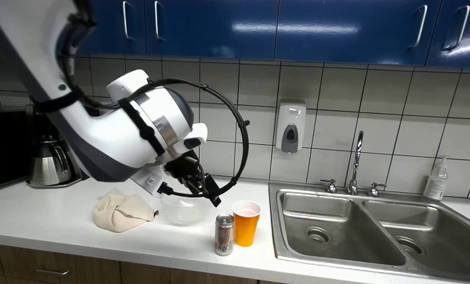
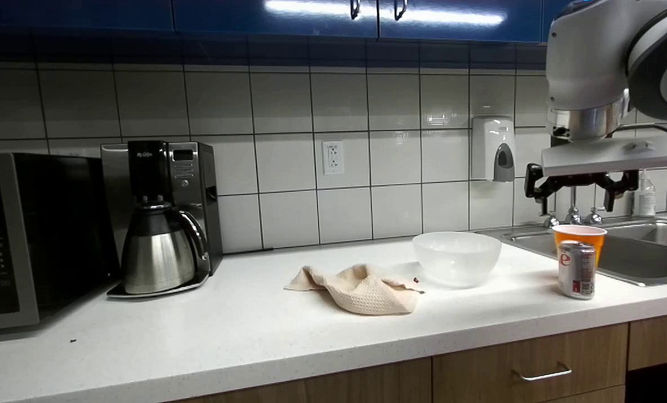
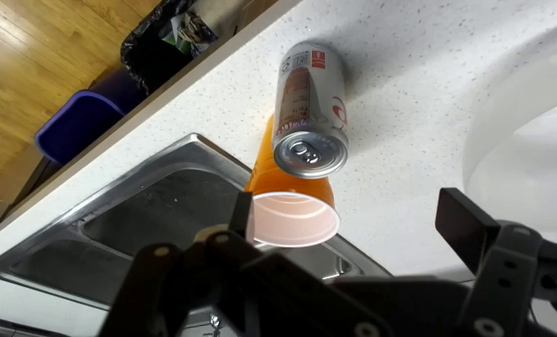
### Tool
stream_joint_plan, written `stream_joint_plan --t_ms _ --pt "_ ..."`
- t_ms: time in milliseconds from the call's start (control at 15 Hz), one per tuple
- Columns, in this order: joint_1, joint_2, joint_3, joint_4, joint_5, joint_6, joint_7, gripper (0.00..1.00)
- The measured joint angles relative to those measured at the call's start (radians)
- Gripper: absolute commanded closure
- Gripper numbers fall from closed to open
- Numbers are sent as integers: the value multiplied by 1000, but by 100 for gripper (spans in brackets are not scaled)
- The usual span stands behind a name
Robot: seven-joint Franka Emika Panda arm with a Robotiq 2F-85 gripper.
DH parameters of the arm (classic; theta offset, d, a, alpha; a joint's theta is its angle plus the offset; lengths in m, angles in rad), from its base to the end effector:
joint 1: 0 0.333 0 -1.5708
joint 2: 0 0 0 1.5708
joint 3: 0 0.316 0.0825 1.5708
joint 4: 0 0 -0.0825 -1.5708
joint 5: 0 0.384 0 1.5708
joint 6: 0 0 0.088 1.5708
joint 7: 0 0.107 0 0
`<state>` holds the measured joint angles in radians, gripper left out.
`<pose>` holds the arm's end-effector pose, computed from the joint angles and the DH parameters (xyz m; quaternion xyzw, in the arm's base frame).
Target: Bring the can closer to the cup
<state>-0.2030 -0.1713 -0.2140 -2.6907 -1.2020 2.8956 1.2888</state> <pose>0.3967 -0.1127 0.3057 0.9209 -0.2763 0.2408 0.1326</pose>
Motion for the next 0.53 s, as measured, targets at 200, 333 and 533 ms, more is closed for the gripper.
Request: stream_joint_plan --t_ms 200,333,533 --pt "33 -145 14 -107 188 -51 -196 0" --pt "121 -203 -13 -104 307 -129 -299 0" --pt "275 -295 -58 -76 463 -310 -417 0"
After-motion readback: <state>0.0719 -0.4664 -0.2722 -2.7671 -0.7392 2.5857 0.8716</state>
